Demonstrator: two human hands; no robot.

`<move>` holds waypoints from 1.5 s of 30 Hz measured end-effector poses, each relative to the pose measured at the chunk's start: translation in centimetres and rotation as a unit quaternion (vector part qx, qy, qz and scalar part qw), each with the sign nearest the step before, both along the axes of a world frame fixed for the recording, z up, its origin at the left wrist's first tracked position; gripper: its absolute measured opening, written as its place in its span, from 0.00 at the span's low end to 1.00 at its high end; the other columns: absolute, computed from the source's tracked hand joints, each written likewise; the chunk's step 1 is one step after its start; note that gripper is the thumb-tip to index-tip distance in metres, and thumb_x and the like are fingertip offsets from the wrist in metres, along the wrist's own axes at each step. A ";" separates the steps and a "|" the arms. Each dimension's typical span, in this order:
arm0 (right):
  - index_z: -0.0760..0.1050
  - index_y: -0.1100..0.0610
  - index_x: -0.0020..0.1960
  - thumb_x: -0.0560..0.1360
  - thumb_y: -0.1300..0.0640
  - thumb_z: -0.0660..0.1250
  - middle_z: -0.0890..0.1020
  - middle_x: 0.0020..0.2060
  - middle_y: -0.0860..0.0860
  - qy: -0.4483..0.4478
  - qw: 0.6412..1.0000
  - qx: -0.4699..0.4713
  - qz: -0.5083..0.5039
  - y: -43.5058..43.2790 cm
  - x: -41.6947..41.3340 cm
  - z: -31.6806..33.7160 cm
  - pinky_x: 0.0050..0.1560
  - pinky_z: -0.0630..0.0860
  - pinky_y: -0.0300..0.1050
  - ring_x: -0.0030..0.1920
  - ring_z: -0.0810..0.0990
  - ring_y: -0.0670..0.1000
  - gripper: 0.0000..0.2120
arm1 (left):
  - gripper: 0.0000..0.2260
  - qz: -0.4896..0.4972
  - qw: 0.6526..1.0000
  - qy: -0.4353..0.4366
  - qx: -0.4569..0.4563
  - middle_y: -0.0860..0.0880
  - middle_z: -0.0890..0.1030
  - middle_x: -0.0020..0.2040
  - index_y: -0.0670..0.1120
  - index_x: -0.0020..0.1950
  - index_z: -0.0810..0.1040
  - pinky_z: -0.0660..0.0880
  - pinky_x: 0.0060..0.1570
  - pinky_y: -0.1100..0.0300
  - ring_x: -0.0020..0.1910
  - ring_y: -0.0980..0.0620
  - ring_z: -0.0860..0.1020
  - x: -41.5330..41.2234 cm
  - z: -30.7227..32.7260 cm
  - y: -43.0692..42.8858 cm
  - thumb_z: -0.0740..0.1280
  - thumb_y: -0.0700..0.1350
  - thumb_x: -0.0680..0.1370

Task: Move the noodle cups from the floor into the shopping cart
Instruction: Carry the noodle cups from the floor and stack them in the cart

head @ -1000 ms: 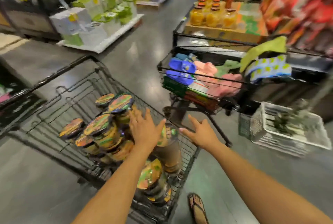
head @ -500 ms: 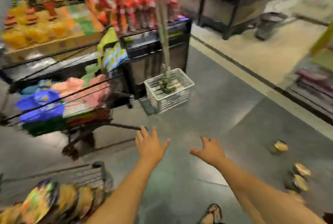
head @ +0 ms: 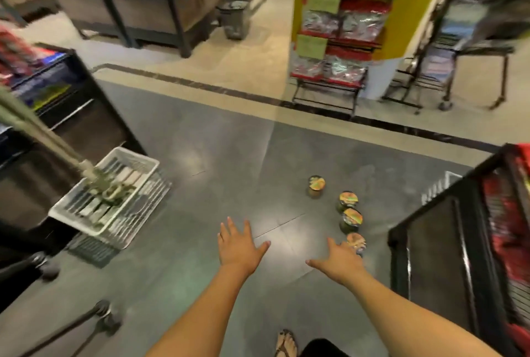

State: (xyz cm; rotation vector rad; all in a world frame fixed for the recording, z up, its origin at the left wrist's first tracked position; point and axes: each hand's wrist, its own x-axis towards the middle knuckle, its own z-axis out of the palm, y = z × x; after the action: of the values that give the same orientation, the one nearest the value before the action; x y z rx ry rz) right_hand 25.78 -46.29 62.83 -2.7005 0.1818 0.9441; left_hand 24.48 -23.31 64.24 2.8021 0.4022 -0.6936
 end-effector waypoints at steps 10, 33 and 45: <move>0.58 0.48 0.75 0.68 0.27 0.64 0.69 0.68 0.57 0.009 0.984 -0.007 -0.180 -7.3 5.7 -1.2 0.62 0.69 0.50 0.68 0.68 0.59 0.43 | 0.42 -0.227 0.971 0.069 0.008 0.40 0.47 0.79 0.55 0.80 0.47 0.50 0.73 0.41 0.77 0.35 0.47 13.4 -2.8 -7.9 0.57 0.73 0.73; 0.52 0.48 0.78 0.68 0.26 0.62 0.68 0.68 0.59 0.038 0.927 -0.032 -0.371 -8.7 32.1 -5.1 0.66 0.66 0.52 0.68 0.67 0.61 0.47 | 0.44 -0.383 0.919 0.076 0.056 0.39 0.47 0.79 0.54 0.79 0.48 0.52 0.73 0.41 0.77 0.36 0.48 47.0 -8.8 -9.8 0.56 0.75 0.71; 0.54 0.51 0.77 0.67 0.25 0.61 0.69 0.66 0.59 0.106 0.942 -0.039 -0.315 -17.1 41.1 -14.6 0.66 0.66 0.53 0.67 0.68 0.60 0.48 | 0.44 -0.334 0.932 0.118 0.070 0.39 0.43 0.79 0.55 0.79 0.43 0.55 0.72 0.41 0.77 0.37 0.47 55.3 -16.9 -17.8 0.57 0.74 0.72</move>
State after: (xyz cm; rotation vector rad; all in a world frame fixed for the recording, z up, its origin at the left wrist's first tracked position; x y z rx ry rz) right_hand 66.93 -63.35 48.22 -2.3355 1.0687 1.0136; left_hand 79.76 -41.14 47.30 2.9889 -0.5270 -1.1774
